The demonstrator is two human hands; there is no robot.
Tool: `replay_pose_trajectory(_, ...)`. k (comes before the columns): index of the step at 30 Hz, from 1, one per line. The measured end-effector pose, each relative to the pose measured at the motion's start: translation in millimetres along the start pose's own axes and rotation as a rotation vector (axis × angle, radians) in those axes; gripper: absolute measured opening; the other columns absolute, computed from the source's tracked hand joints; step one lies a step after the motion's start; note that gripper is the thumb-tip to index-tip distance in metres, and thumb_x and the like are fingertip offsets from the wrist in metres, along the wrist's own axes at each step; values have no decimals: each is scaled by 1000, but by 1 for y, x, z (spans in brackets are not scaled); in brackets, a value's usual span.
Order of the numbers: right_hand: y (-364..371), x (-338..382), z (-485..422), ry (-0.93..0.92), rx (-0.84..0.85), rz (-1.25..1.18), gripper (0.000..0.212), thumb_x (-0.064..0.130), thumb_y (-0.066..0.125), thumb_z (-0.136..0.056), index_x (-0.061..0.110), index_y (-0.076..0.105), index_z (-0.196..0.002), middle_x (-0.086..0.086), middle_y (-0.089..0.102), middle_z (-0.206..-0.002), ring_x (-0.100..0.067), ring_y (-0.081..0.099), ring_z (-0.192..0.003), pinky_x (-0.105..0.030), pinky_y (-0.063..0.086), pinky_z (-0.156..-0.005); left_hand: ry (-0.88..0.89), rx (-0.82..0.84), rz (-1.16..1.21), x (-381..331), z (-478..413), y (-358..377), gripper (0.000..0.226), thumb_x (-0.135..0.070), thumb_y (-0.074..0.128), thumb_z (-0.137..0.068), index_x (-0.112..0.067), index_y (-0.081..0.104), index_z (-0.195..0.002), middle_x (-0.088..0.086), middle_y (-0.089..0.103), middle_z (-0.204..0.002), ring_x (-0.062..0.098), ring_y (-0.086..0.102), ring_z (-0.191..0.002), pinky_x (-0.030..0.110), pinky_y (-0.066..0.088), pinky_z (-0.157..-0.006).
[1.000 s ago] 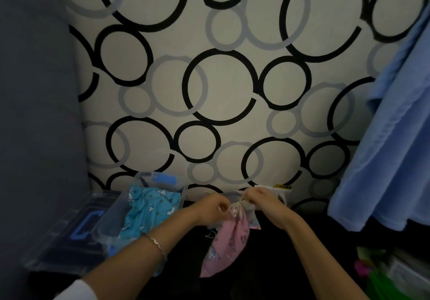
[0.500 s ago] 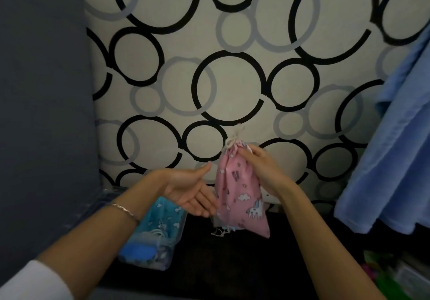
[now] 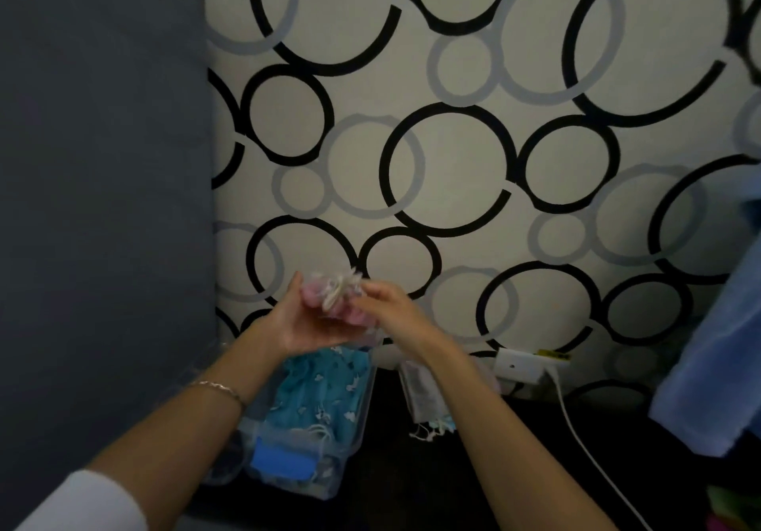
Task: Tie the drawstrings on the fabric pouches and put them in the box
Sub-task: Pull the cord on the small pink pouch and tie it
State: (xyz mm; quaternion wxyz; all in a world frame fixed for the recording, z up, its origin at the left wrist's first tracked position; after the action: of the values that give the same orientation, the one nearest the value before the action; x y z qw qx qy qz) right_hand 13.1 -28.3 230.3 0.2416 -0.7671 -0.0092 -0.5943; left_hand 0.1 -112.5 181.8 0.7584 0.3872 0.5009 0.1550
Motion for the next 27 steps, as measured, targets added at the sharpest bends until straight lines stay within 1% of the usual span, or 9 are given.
replay_pose_trajectory(2,17,-25,1,57,59,23,26,15,59,-92,0,68,-111,-7,69,-99,-15,64,-92,-26,51,-87,-38,6,-10,7,-7,-21,83,-59,36,-91,4,29,-146,32,62,-115,42,69,-94,46,57,-83)
replay_pose_trajectory(4,34,-50,2,100,109,97,26,19,60,-94,6,69,-114,-6,71,-108,-12,63,-100,-29,50,-96,-127,-65,-55,17,-18,-56,74,-56,36,-94,10,52,-122,30,68,-84,33,69,-59,37,58,-52)
replay_pose_trajectory(6,50,-77,4,159,172,275,29,30,63,-92,14,70,-115,-8,67,-119,-18,60,-108,-35,46,-103,-155,-198,-203,25,-29,-93,53,-41,43,-94,9,60,-99,25,67,-72,29,64,-50,30,54,-45)
replay_pose_trajectory(12,95,-124,19,292,522,660,34,32,55,-95,7,66,-115,-11,63,-117,-26,56,-104,-35,44,-93,-256,-457,-685,38,-42,-163,18,-8,49,-96,8,57,-96,17,66,-57,26,64,-48,32,55,-51)
replay_pose_trajectory(18,94,-118,-1,312,334,704,35,20,41,-99,-7,62,-95,-24,62,-106,-27,52,-90,-33,42,-82,235,-655,-1871,-10,-46,-123,30,-17,52,-93,-8,52,-122,10,62,-118,23,62,-100,30,48,-81)
replay_pose_trajectory(20,92,-111,-10,228,233,843,32,12,41,-100,-9,62,-87,-29,61,-101,-36,56,-94,-39,39,-81,411,-578,-2233,-5,-51,-92,36,-10,45,-96,-8,44,-132,12,52,-131,22,56,-113,30,46,-89)
replay_pose_trajectory(22,102,-121,-12,260,292,1021,35,19,49,-98,-9,57,-119,-30,53,-127,-42,48,-120,-44,37,-101,428,-364,-2323,11,-59,-86,33,-14,45,-97,-8,51,-128,13,49,-136,12,54,-107,23,43,-89)
replay_pose_trajectory(24,113,-148,-11,375,422,1224,70,27,55,-95,-2,22,-150,-26,20,-156,-43,19,-143,-53,17,-119,245,-174,-2369,33,-68,-103,40,-20,53,-93,-9,51,-131,12,43,-144,12,53,-112,26,41,-98)
replay_pose_trajectory(27,114,-176,-14,526,388,1277,85,35,49,-98,7,-9,-154,-20,-9,-162,-39,-8,-149,-56,0,-120,19,-40,-2555,61,-69,-131,74,-29,58,-91,-11,20,-152,14,7,-161,30,23,-144,43,17,-119)
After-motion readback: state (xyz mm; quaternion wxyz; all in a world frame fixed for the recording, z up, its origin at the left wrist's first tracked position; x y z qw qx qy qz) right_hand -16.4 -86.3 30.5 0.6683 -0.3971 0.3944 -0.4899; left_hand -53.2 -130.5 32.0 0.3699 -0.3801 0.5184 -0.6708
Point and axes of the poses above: each hand's wrist, its own z-axis away from the middle knuckle, its own y-axis out of the palm, x = y × z, the point moved 8 cm from there along -z, towards the middle knuckle
